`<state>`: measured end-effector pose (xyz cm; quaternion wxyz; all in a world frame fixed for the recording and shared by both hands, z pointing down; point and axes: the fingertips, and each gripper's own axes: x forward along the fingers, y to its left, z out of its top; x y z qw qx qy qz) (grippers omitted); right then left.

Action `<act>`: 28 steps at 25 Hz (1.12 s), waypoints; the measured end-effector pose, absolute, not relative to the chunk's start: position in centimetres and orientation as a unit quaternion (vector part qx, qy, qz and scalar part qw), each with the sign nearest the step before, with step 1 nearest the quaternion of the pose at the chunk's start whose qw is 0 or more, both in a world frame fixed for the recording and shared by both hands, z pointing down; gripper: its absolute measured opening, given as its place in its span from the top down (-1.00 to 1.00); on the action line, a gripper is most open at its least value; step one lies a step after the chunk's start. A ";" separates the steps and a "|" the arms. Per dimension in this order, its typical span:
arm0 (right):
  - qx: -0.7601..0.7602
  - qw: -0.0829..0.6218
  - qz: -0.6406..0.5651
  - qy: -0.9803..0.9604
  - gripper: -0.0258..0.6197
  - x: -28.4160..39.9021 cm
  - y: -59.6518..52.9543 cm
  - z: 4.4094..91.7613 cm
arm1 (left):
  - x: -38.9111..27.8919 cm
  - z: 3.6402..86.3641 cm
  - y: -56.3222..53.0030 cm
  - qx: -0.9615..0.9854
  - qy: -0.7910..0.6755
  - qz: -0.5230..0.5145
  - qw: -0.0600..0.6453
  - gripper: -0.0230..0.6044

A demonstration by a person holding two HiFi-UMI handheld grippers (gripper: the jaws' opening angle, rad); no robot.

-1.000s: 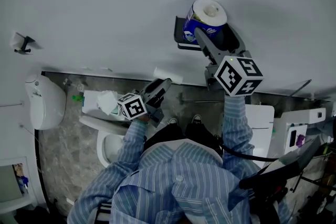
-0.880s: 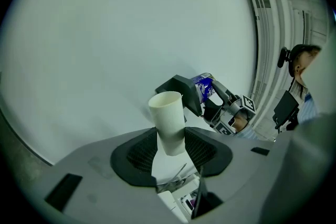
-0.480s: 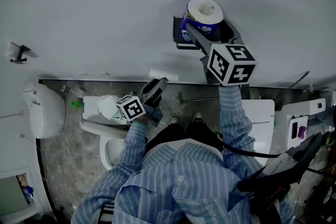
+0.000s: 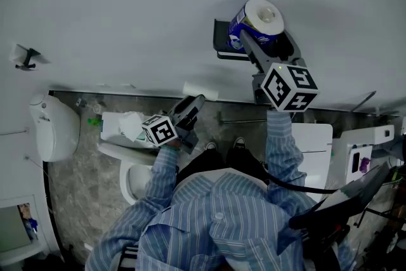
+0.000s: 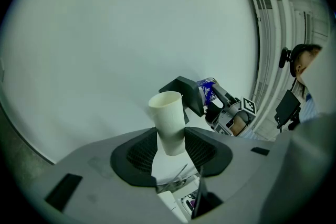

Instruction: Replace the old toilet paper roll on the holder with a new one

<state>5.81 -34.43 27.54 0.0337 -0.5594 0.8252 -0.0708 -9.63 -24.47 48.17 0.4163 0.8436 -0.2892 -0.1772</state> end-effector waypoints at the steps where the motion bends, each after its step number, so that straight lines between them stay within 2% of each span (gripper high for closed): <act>1: -0.562 0.035 -0.067 0.823 -0.34 6.2 -34.3 27.5 | -9.6 48.2 -24.5 0.843 -0.290 -0.177 0.416 0.40; 14: -0.521 0.151 -0.172 0.822 -0.34 9.3 -31.5 26.3 | -8.4 48.3 -24.3 0.848 -0.273 -0.168 0.422 0.40; 18: -0.521 0.192 -0.198 0.808 -0.34 14.1 -29.6 26.0 | -5.8 48.2 -23.4 0.850 -0.272 -0.160 0.421 0.40; 28: -0.544 0.229 -0.273 0.760 -0.34 21.5 -27.5 31.0 | -4.0 48.4 -23.0 0.852 -0.275 -0.155 0.418 0.40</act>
